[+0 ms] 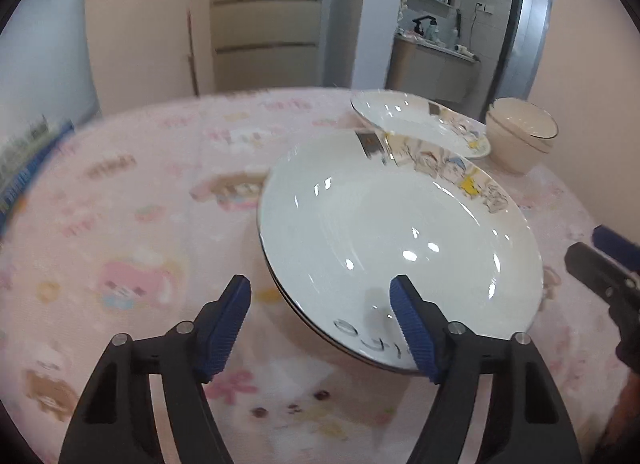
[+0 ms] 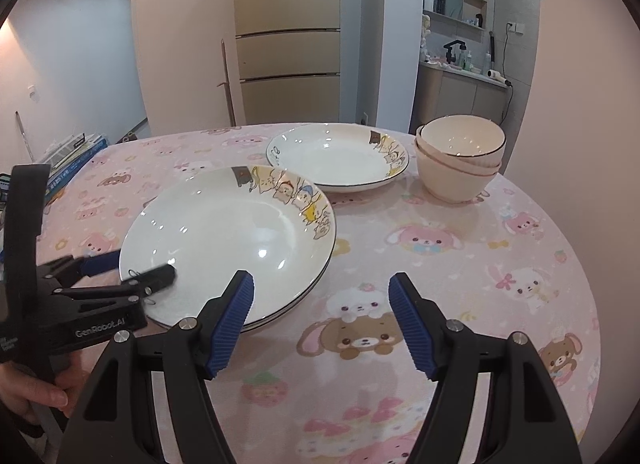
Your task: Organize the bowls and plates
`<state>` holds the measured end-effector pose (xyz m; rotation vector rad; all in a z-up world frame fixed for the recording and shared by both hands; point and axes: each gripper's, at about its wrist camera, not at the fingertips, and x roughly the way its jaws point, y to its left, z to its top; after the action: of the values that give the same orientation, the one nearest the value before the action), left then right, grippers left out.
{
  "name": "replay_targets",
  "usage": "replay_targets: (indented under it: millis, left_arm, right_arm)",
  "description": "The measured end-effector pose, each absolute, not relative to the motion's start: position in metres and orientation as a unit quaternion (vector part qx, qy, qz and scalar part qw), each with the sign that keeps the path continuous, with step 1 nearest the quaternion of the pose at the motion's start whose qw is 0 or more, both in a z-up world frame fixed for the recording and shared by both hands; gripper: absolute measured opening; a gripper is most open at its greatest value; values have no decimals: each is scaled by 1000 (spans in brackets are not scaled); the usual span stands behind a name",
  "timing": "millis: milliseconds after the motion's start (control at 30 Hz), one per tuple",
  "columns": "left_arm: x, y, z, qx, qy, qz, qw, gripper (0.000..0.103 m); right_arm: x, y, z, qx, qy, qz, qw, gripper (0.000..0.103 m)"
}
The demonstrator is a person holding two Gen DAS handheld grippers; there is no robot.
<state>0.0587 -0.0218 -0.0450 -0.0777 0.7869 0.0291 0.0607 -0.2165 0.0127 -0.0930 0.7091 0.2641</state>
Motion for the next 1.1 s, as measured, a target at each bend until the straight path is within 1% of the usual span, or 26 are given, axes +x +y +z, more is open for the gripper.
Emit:
replay_targets:
  millis: [67, 133, 233, 433, 767, 833, 967, 1000, 1033, 1067, 1100]
  left_arm:
    - [59, -23, -37, -42, 376, 2, 926, 75]
    - [61, -27, -30, -33, 374, -1, 927, 71]
    - [62, -36, -20, -6, 359, 8, 933, 71]
    - [72, -46, -5, -8, 344, -3, 939, 70]
    - [138, -73, 19, 25, 344, -26, 938, 70]
    - [155, -77, 24, 29, 344, -36, 938, 70]
    - [194, -83, 31, 49, 351, -55, 933, 69]
    - [208, -82, 32, 47, 359, -63, 930, 69]
    - [218, -80, 32, 43, 366, -67, 927, 64]
    - [231, -79, 31, 43, 375, -68, 923, 60]
    - [240, -78, 30, 43, 383, -68, 920, 59]
  right_arm:
    - [64, -219, 15, -44, 344, 127, 929, 69]
    - [67, -222, 17, -39, 342, 125, 931, 69]
    - [69, -225, 21, -33, 336, 128, 932, 69]
    - [85, -231, 33, -33, 329, 134, 934, 69]
    - [151, -259, 58, -7, 331, 120, 936, 68]
    - [168, -265, 60, 8, 341, 120, 933, 64]
    - [206, -273, 51, 70, 387, 150, 907, 46]
    - [214, -275, 47, 87, 398, 158, 899, 45]
    - [224, -277, 41, 108, 413, 165, 889, 41]
    - [231, -278, 34, 124, 425, 166, 881, 37]
    - [240, -279, 26, 141, 438, 163, 873, 36]
